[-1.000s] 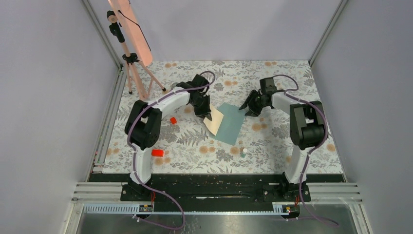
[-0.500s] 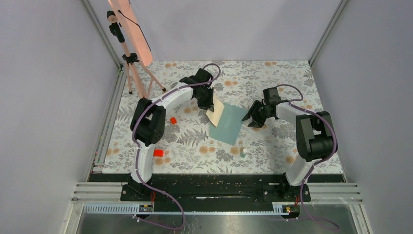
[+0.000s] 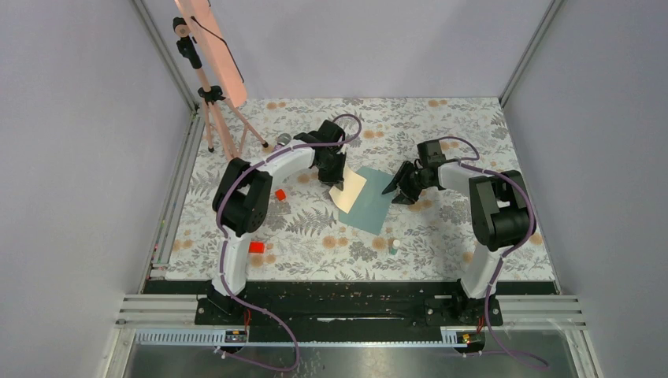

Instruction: Place the letter into the envelope and seal it

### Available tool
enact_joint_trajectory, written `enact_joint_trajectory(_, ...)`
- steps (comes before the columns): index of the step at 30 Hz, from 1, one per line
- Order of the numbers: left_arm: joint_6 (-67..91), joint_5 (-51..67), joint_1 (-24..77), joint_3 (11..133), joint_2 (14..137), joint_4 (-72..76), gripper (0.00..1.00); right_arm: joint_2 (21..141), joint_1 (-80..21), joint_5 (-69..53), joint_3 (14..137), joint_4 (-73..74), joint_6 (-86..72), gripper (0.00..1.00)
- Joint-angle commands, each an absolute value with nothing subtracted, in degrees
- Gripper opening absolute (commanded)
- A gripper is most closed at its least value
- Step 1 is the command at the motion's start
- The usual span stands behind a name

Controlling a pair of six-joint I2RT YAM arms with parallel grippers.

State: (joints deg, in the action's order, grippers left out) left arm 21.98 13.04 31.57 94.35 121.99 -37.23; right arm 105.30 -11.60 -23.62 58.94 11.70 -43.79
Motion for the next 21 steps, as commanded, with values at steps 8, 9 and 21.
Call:
enact_joint_trajectory(8,23.2,13.9,33.6,95.5,124.8,-33.7,0.00,107.3,-12.6,-23.5,61.2,11.5,-44.9,0.53)
enact_joint_trajectory(9,23.2,14.0,33.8,95.8,125.1,-33.7,0.00,107.2,-12.6,-23.6,61.2,11.4,-44.9,0.53)
enact_joint_trajectory(21,22.6,16.6,34.3,94.7,124.8,-30.7,0.00,107.6,-12.7,-24.4,60.8,10.3,-45.5,0.52)
